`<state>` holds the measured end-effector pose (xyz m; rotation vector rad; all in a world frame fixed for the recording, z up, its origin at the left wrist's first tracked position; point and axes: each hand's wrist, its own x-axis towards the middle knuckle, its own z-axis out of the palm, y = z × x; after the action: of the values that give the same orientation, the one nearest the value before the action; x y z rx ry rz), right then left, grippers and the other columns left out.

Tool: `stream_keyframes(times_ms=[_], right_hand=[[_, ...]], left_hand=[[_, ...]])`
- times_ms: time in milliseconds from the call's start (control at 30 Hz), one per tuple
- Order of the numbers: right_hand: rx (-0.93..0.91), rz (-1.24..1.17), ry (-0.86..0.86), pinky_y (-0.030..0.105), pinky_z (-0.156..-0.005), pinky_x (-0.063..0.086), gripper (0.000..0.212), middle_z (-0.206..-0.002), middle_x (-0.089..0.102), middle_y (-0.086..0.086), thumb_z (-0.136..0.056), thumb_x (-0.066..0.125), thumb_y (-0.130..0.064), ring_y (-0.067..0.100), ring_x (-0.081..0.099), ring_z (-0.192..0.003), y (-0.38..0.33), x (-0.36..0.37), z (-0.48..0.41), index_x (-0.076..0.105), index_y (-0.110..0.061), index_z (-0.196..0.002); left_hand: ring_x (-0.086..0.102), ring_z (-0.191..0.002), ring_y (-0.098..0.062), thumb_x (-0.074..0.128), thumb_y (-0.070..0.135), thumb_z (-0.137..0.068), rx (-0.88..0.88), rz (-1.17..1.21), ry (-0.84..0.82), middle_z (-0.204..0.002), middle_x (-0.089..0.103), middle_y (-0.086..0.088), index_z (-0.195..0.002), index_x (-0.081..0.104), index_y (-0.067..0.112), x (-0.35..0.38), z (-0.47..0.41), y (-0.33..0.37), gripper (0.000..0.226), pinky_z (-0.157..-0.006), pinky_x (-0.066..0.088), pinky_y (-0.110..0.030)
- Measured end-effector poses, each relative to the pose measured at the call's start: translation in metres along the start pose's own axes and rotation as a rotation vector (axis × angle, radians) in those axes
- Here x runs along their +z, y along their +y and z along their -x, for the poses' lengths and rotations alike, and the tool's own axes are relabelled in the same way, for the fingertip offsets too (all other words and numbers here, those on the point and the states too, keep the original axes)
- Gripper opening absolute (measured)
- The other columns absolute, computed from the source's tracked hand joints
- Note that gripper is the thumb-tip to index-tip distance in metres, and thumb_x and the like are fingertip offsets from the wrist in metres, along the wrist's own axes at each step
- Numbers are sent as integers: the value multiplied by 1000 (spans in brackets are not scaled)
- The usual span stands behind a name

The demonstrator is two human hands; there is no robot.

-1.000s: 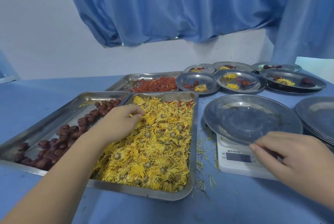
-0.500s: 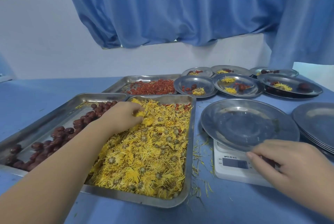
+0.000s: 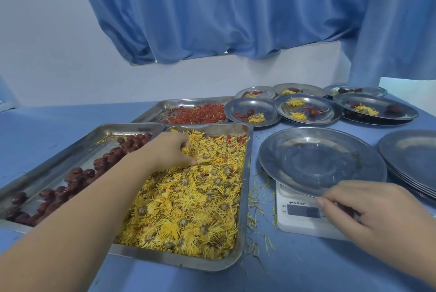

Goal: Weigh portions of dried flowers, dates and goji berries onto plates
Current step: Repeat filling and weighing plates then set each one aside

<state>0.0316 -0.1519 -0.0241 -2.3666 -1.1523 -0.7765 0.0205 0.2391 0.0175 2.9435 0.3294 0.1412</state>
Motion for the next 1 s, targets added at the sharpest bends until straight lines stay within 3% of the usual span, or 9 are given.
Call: stream_keyframes(times_ms=[133, 300, 433, 600, 767, 833, 900, 1000], right_hand=[[13, 23, -4, 28, -43, 43, 42, -53, 47, -9, -88, 39, -47, 7, 48, -49, 0, -1, 0, 57, -24, -58], [12, 11, 3, 29, -43, 44, 41, -53, 47, -9, -88, 40, -45, 8, 48, -49, -1, -2, 0, 57, -23, -58], [30, 7, 24, 29, -44, 43, 39, -51, 45, -10, -88, 40, -44, 6, 45, -48, -1, -6, -1, 54, -24, -57], [62, -7, 26, 30, -44, 45, 34, -50, 43, -11, -87, 48, -39, 10, 47, -47, 1, -10, -2, 51, -24, -57], [61, -23, 19, 29, -43, 43, 32, -49, 37, -12, -85, 54, -34, 8, 42, -46, 1, -11, -2, 40, -28, -57], [54, -32, 18, 28, -42, 42, 32, -49, 35, -12, -85, 53, -34, 5, 37, -46, -1, -11, -3, 36, -31, -58], [49, -36, 19, 28, -42, 41, 34, -49, 32, -13, -85, 54, -34, 3, 34, -46, -2, -11, -3, 33, -33, -59], [65, -27, 25, 28, -42, 42, 37, -48, 34, -12, -87, 57, -31, 6, 38, -45, 0, -12, -4, 35, -31, -57]], left_hand=[[41, -56, -12, 75, 29, -80, -15, 87, 56, -72, 53, 0, -77, 50, 15, -6, 4, -5, 29, -52, 35, -25], [57, -58, -15, 73, 27, -82, -57, 261, 85, -74, 70, -3, -81, 60, 23, -21, 13, -9, 14, -57, 48, -30], [71, -63, -13, 72, 25, -86, -51, 549, 81, -74, 75, -3, -91, 61, 10, -33, 19, 5, 20, -59, 56, -26], [67, -69, -3, 73, 34, -82, 1, 484, 120, -80, 71, 7, -78, 62, 24, -40, 23, 31, 15, -63, 42, -24], [71, -72, -9, 71, 20, -85, 26, 633, 18, -74, 74, 8, -77, 61, 19, -30, 24, 46, 12, -62, 51, -15], [70, -70, -7, 69, 19, -85, 36, 612, -37, -73, 73, 9, -74, 61, 23, -25, 25, 49, 14, -68, 54, -22], [72, -75, -12, 69, 17, -86, 43, 705, -75, -73, 69, 6, -67, 63, 29, -23, 27, 52, 23, -75, 58, -29], [72, -91, -36, 70, 11, -86, 78, 929, -105, -78, 64, -5, -67, 60, 20, -26, 28, 68, 24, -81, 58, -39]])
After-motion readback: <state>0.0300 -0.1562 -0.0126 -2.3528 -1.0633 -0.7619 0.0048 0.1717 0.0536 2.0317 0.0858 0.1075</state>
